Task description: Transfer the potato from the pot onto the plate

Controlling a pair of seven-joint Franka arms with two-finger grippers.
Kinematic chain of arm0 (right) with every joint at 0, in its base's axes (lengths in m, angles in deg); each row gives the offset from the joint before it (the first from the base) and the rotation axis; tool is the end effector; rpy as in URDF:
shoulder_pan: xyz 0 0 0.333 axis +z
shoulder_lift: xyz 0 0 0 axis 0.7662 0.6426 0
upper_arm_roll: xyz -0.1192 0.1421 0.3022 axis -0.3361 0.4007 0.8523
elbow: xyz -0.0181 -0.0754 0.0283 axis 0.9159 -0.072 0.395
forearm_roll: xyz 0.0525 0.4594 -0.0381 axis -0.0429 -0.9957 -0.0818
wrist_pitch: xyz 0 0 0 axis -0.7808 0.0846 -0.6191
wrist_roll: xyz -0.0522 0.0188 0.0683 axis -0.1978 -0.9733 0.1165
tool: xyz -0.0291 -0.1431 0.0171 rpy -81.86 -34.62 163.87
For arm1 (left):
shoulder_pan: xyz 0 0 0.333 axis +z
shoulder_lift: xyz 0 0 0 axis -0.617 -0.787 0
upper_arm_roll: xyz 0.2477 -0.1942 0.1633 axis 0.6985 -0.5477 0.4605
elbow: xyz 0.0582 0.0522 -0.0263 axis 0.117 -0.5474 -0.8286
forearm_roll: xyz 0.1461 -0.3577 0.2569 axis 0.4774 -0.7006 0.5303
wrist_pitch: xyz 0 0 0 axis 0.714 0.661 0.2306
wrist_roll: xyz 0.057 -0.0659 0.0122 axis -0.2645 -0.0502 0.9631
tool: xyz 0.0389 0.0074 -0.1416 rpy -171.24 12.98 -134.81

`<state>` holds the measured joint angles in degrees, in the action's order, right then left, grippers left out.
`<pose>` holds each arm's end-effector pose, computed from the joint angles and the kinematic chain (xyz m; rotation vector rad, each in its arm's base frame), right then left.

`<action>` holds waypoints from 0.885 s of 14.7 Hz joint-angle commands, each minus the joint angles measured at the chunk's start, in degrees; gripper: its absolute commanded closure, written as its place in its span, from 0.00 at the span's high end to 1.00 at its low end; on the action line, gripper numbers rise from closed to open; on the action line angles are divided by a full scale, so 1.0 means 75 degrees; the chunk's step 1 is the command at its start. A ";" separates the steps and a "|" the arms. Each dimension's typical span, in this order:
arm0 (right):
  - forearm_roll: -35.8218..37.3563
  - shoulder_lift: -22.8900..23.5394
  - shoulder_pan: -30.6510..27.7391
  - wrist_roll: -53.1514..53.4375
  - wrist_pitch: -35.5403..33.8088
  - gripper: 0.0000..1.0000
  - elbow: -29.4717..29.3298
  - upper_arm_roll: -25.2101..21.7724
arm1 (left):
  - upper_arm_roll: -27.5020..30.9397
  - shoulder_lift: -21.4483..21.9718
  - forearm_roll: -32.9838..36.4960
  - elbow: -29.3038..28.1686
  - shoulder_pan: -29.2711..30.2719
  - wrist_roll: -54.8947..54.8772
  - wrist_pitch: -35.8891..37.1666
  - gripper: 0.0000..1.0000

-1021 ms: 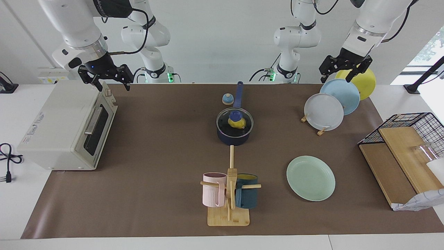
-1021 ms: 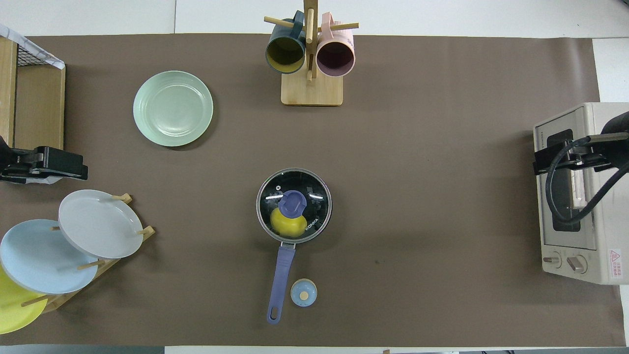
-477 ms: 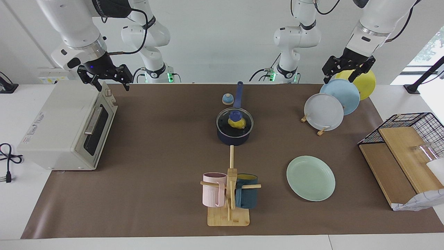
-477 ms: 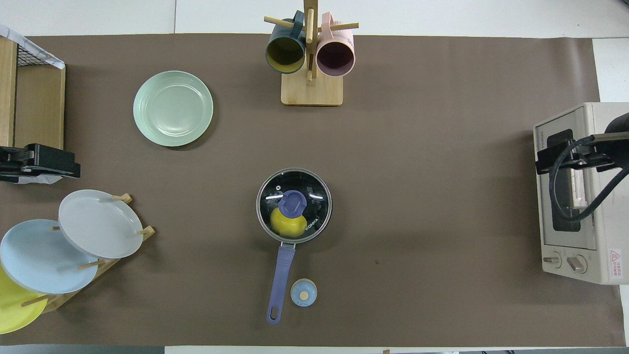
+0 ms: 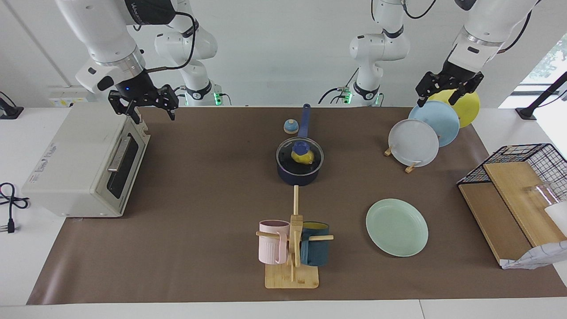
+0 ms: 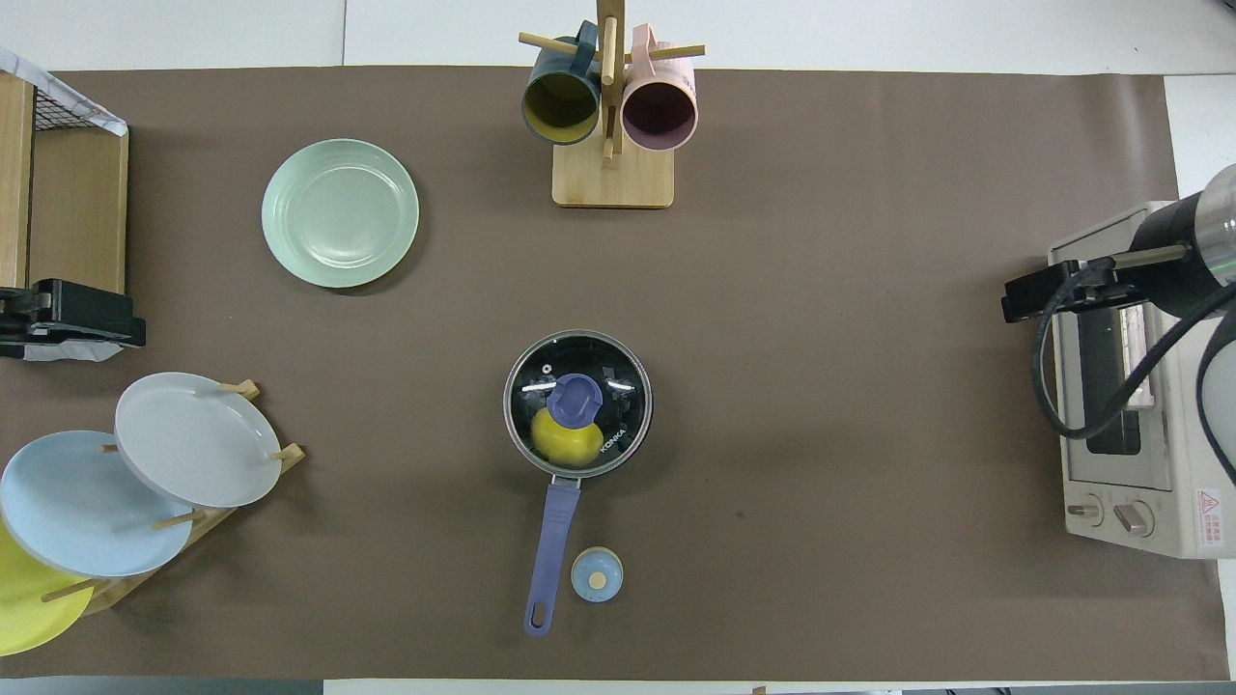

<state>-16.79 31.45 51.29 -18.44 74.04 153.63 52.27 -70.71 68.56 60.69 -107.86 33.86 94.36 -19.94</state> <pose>0.6199 0.0532 0.6157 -3.1067 -0.1738 0.0558 0.5770 -0.0649 0.6608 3.1234 0.0182 -0.0247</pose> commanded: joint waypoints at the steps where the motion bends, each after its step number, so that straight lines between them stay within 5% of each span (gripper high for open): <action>1: -0.0155 0.0899 0.0402 0.0294 -0.0461 1.00 -0.1113 0.0015 | -0.0075 0.0082 0.0117 -0.0030 0.0085 0.0041 -0.0099 1.00; 8: -0.0132 0.2985 0.3191 0.3564 -0.0182 1.00 -0.3166 0.0073 | -0.0075 0.0082 0.0106 -0.0030 0.0096 0.0052 -0.0111 1.00; 13: -0.0015 0.3211 0.4258 0.4867 0.0671 1.00 -0.3159 0.0073 | -0.0075 0.0094 0.0106 -0.0053 0.0202 0.0041 -0.0111 1.00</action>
<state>-17.01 54.67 81.42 15.47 77.04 131.08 52.98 -70.70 68.56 60.69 -107.86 34.38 94.36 -20.28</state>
